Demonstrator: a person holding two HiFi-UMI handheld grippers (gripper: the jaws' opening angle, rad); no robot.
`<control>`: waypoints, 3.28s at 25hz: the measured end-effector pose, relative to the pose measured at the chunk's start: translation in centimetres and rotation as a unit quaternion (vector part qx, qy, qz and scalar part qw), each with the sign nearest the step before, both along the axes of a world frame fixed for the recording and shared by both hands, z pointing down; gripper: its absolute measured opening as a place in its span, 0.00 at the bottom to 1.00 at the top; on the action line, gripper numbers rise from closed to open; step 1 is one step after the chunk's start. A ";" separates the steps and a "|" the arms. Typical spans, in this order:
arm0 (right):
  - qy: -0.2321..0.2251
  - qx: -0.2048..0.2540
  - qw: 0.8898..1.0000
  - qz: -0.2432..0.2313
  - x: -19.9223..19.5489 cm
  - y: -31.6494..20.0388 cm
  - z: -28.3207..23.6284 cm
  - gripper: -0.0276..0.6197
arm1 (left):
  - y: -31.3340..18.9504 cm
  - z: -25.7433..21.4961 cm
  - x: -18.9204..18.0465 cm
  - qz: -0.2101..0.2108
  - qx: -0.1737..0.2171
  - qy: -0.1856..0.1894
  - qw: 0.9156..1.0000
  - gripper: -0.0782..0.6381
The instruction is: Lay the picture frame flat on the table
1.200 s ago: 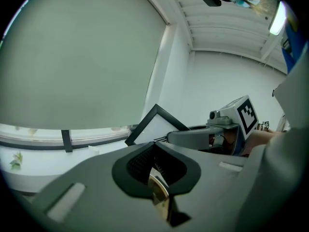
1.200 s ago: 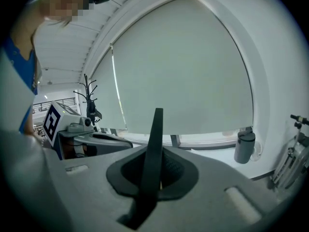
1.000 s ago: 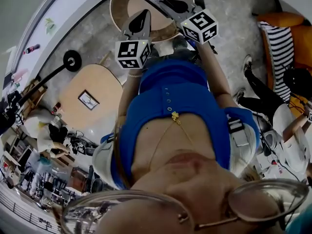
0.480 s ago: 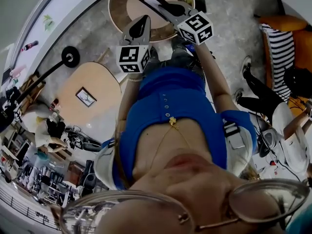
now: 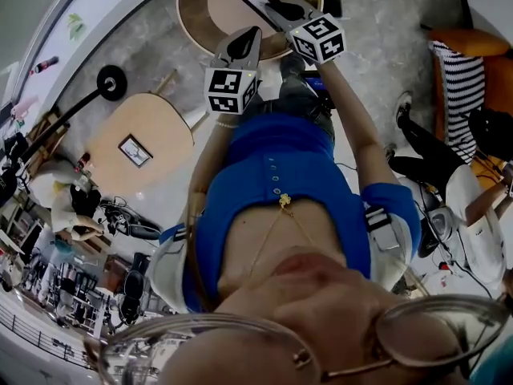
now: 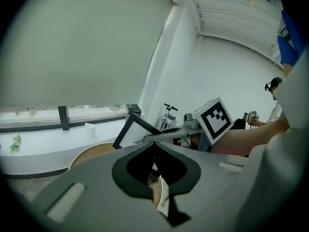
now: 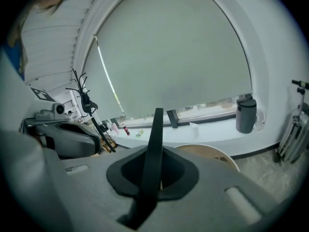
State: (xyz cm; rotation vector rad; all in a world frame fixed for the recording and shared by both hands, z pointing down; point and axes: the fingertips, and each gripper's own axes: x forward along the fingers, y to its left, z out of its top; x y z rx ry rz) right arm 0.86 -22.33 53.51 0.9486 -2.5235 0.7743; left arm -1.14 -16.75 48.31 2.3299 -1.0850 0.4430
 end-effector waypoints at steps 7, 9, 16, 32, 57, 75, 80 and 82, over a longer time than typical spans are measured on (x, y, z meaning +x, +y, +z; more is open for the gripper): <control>-0.014 -0.033 0.999 0.003 -1.0 -0.5 3.6 0.07 | 0.0 0.9 0.0 0.010 0.008 -0.023 1.000 0.11; -0.002 -0.039 0.999 -0.013 -1.4 -0.3 4.8 0.07 | 0.2 1.0 0.1 0.006 -0.001 -0.019 1.000 0.11; 0.032 -0.056 0.997 -0.042 -1.7 0.1 11.0 0.07 | 1.4 2.9 -0.4 -0.009 -0.017 -0.033 0.999 0.11; 0.052 -0.135 0.989 -0.042 -7.0 1.8 21.6 0.07 | 3.0 6.9 -5.0 -0.019 -0.034 -0.054 0.998 0.11; 0.028 -0.142 0.989 0.016 -10.1 0.9 34.6 0.07 | 4.7 15.3 -9.1 0.015 -0.095 -0.063 0.993 0.11; 0.109 -0.103 0.989 -0.009 -7.5 1.8 38.3 0.11 | 5.1 18.6 -7.7 0.056 -0.116 -0.059 0.990 0.11; 0.134 -0.074 0.988 -0.017 -7.2 1.3 38.6 0.16 | 5.2 19.0 -7.8 0.063 -0.118 -0.058 0.989 0.11; 0.131 -0.072 0.989 -0.019 -7.3 1.0 38.6 0.17 | 5.1 19.4 -8.2 0.065 -0.119 -0.062 0.989 0.11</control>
